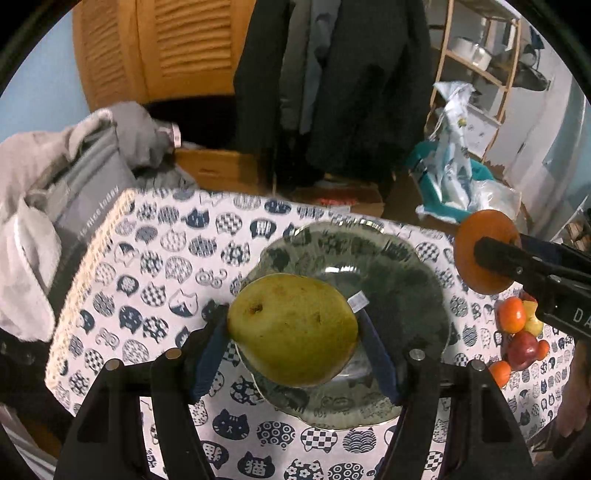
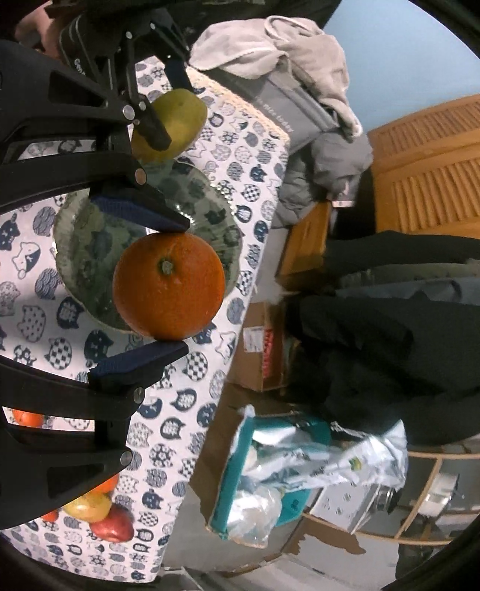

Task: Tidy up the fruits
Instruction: 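Lift and carry the pear with left tool while right tool carries the orange to the bowl, then lower the pear into the green glass bowl and open left tool while right tool releases the orange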

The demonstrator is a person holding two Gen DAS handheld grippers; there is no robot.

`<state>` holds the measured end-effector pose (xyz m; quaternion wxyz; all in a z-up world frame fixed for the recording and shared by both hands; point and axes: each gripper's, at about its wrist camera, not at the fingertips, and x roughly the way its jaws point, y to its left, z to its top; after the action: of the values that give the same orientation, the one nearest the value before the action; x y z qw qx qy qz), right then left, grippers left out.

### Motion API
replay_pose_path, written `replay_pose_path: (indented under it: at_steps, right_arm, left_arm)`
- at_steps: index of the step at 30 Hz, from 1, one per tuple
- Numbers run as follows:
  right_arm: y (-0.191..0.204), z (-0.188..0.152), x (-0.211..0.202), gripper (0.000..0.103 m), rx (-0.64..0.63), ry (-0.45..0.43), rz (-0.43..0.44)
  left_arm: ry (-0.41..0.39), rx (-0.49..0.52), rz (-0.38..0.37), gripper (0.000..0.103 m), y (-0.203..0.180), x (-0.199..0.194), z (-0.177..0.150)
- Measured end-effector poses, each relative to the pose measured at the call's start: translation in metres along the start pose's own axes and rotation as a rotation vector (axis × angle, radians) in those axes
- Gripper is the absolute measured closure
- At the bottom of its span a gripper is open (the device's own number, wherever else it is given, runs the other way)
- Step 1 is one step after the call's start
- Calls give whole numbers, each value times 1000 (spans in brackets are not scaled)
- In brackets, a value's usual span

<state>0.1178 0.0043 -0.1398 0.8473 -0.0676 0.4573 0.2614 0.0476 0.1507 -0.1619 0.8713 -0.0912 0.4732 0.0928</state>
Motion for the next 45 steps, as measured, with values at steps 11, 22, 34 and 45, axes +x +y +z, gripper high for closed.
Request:
replay_pose_path:
  at_steps: [11,22,34,45]
  right_arm:
    - [4,-12,46,43,15,101,31]
    - [1,-27,81,43,17,188,38]
    - [-3,-39,102,43,29,237,47]
    - [8,-38,108,41,8,247,94]
  left_arm:
    - [103,-45,-3,32,8,40,-9]
    - [208,-30,23,33,5,81,-24]
    - [178,-13,9,35,4,79,-22]
    - [208,-38,46,26,17,78,-28]
